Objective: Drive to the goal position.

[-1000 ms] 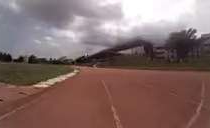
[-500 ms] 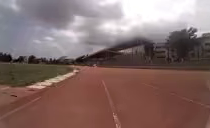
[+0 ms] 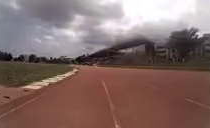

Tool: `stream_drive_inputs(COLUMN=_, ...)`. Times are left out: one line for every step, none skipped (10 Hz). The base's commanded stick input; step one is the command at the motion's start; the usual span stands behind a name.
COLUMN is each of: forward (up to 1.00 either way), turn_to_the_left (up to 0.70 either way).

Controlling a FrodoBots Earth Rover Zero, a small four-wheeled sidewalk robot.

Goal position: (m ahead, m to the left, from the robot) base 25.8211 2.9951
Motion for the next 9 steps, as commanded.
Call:
stream_drive_inputs(forward=0.45, turn_to_the_left=0.00)
stream_drive_inputs(forward=0.45, turn_to_the_left=0.00)
stream_drive_inputs(forward=0.45, turn_to_the_left=0.00)
stream_drive_inputs(forward=0.45, turn_to_the_left=0.00)
stream_drive_inputs(forward=0.45, turn_to_the_left=0.00)
stream_drive_inputs(forward=0.45, turn_to_the_left=0.00)
stream_drive_inputs(forward=0.45, turn_to_the_left=0.00)
stream_drive_inputs(forward=0.45, turn_to_the_left=0.00)
stream_drive_inputs(forward=0.45, turn_to_the_left=0.00)
